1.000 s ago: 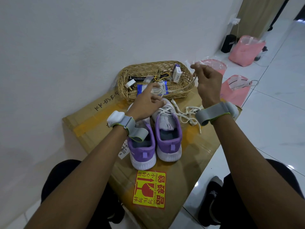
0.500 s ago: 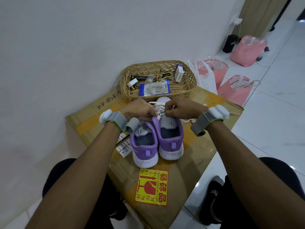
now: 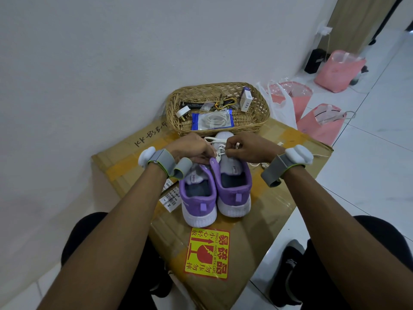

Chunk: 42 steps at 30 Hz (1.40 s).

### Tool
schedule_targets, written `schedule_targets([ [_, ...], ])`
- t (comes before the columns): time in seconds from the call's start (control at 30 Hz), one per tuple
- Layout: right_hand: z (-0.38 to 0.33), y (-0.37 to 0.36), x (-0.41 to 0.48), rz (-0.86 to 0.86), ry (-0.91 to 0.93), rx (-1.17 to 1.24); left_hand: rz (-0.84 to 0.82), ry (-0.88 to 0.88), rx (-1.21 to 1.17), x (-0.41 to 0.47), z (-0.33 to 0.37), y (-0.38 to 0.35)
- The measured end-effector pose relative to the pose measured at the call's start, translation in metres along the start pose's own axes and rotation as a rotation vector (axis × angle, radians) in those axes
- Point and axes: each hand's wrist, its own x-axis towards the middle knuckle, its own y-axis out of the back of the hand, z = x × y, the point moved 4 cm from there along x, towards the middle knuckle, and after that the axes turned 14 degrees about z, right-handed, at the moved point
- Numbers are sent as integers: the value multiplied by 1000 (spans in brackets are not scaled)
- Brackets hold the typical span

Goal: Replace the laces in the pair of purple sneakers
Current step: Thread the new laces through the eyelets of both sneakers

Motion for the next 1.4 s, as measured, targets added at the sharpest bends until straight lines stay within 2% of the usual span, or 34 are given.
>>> schedule_targets([
  [0.27, -5, -5, -2, 47, 17, -29, -48, -6, -49, 1, 0, -1],
  [0.33, -5, -5, -2, 42, 28, -42, -66, -66, -2, -1, -1, -1],
  [0.4, -3, -3, -3, 17, 13, -50, -36, -151, 46, -6, -1, -3],
  [0.47, -3, -2, -3, -3, 15, -85, 61, -191, 16, -9, 3, 0],
  [0.5, -2, -1, -3, 2, 20, -112, 144, -190, -75, -7, 8, 6],
  [0.57, 1, 1, -3, 28, 15, -159, 275, -139, -449, -4, 18, 24],
  [0.63, 2, 2, -3, 65, 15, -209, 286, -131, -835, 1, 26, 36],
  [0.67, 3, 3, -3, 88, 14, -230, 271, -152, -870, 0, 28, 37],
  [0.7, 4, 3, -3, 112, 12, -242, 277, -223, -725, 1, 28, 37],
  [0.73, 4, 3, -2, 130, 5, -245, 259, -350, -426, -1, 29, 34],
  [0.8, 4, 2, -2, 134, -13, -243, 144, -616, 397, -5, 25, 21],
  [0.83, 4, 1, -2, 135, -16, -243, 82, -679, 698, -3, 20, 17],
  [0.87, 4, 1, -2, 136, -16, -243, 60, -683, 830, -1, 17, 16],
  [0.9, 3, 2, -2, 137, -21, -241, 112, -676, 811, 0, 16, 20],
  [0.93, 3, 2, -3, 142, -27, -236, 238, -664, 718, 4, 18, 31],
  [1.0, 4, 3, -4, 163, -38, -229, 626, -622, 576, 12, 18, 59],
  [1.03, 4, 2, -4, 172, -38, -226, 756, -604, 606, 16, 16, 67],
  [1.07, 3, 2, -4, 179, -37, -224, 783, -587, 670, 18, 14, 68],
  [1.1, 3, 2, -4, 187, -37, -220, 691, -580, 725, 21, 11, 60],
  [1.2, 1, 3, -2, 198, -46, -211, 214, -678, 769, 8, 10, 20],
  [1.27, 1, 4, -2, 199, -54, -207, 58, -732, 704, -1, 11, 9],
  [1.3, 1, 4, -2, 201, -56, -204, 73, -738, 689, 0, 11, 12],
  [1.33, 1, 5, -3, 205, -54, -202, 162, -709, 693, 5, 11, 21],
  [1.4, 2, 6, -4, 213, -55, -194, 530, -571, 801, 13, 8, 50],
])
